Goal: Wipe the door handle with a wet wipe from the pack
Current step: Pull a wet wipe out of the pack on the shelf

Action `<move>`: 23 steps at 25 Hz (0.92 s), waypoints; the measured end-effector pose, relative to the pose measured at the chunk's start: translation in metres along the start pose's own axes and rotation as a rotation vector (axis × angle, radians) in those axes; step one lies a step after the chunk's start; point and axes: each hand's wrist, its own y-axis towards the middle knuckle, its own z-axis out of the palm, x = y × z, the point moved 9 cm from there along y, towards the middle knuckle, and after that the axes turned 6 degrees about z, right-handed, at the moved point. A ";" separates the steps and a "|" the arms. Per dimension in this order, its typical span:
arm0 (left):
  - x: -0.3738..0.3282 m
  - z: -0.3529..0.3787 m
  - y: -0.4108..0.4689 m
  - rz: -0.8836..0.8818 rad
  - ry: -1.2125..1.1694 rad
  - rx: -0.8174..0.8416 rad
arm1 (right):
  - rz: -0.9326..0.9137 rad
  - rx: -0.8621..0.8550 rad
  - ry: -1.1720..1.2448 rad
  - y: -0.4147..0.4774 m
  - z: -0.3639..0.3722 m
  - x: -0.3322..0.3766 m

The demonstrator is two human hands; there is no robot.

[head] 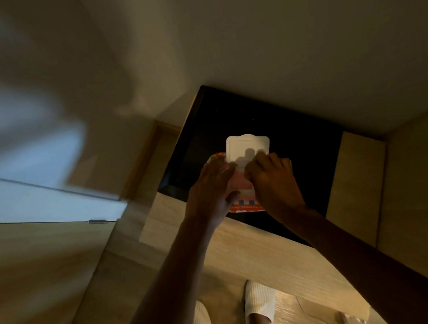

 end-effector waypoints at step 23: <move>-0.007 -0.005 0.000 -0.038 -0.038 0.002 | -0.031 0.004 0.005 0.003 -0.005 0.005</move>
